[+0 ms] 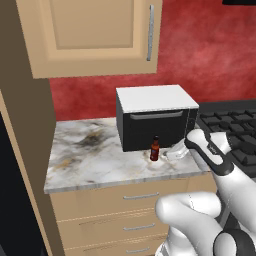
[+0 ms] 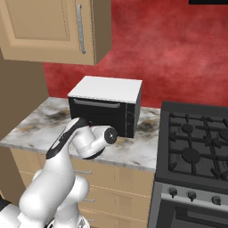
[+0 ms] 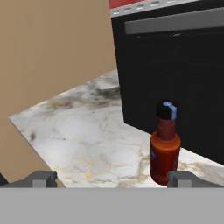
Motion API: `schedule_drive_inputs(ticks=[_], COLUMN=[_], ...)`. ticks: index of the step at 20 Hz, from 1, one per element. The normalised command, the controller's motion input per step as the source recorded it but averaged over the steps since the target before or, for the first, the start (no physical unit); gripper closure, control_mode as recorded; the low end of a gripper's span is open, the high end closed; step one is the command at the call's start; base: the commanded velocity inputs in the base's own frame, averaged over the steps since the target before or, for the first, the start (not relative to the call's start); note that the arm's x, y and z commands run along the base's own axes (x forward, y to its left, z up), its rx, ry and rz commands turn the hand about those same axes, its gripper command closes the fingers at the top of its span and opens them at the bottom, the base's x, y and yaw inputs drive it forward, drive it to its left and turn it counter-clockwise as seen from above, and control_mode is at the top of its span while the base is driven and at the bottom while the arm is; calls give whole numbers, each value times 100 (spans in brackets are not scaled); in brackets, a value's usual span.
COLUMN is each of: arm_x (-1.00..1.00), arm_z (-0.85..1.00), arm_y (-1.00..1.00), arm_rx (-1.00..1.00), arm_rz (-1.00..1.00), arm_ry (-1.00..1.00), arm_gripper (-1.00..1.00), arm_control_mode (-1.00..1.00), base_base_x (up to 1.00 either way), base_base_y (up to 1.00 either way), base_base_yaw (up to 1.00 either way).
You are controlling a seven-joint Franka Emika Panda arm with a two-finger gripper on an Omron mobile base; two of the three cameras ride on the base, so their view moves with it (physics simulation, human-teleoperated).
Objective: Place the condiment bottle and ketchup from the counter to the top shelf of the fridge. If the existing items in the fridge are on the top shelf, move them to other shelves.
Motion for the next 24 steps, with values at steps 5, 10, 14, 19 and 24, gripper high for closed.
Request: schedule_drive_inputs(ticks=[5,10,14,19,24], arm_x=[0,3,0,0,6], arm_z=[-4,0,-9,-9,-1], arm_y=[0,2,8,5,1], arm_rx=[0,0,0,0,0], arm_rz=[0,0,0,0,0], arm_ry=[-1,0,0,0,-1], arm_gripper=[-100,-100,-100,-100,-100], arm_control_mode=[-100,-100,-100,-100,-100], base_base_x=[0,0,0,0,0], base_base_y=[0,0,0,0,0], base_base_yaw=[0,0,0,0,0])
